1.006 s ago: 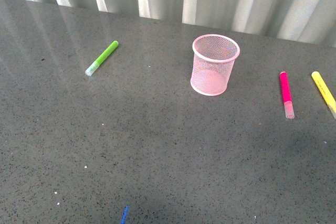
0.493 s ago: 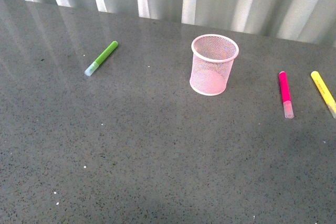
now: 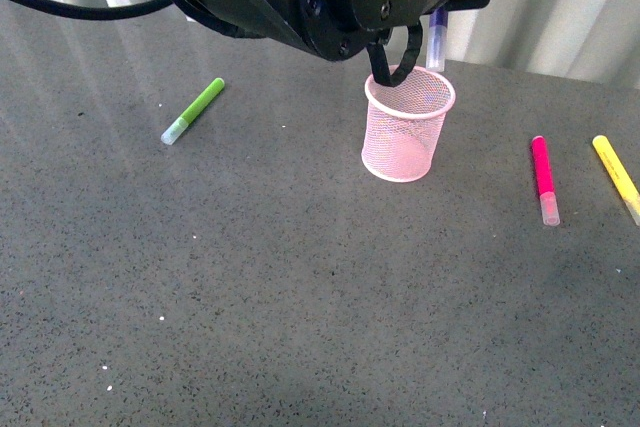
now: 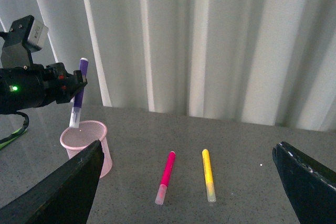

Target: Insert purple and pink pens into pink cup

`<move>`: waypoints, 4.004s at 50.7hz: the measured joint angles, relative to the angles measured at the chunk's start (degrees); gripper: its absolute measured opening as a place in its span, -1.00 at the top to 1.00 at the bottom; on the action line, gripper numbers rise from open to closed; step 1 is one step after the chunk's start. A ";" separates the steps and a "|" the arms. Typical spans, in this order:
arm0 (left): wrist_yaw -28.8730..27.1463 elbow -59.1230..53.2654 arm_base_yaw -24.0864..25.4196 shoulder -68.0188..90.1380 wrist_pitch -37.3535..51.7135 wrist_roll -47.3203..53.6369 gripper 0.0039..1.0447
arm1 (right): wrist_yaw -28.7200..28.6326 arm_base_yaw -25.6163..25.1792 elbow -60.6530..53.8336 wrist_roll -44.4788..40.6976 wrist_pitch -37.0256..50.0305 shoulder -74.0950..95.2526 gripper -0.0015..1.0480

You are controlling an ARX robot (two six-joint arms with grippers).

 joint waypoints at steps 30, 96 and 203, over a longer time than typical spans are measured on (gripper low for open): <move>-1.88 8.02 1.86 8.52 -0.42 -0.17 0.77 | 0.00 0.00 0.00 0.00 0.00 0.00 -0.87; 14.69 -41.53 33.24 -60.15 -9.42 7.39 -0.56 | -0.02 0.00 0.00 0.00 0.00 0.00 -0.87; 13.53 -79.67 35.58 -114.68 -22.05 16.50 0.93 | 0.00 0.00 0.00 0.00 0.00 0.00 -0.87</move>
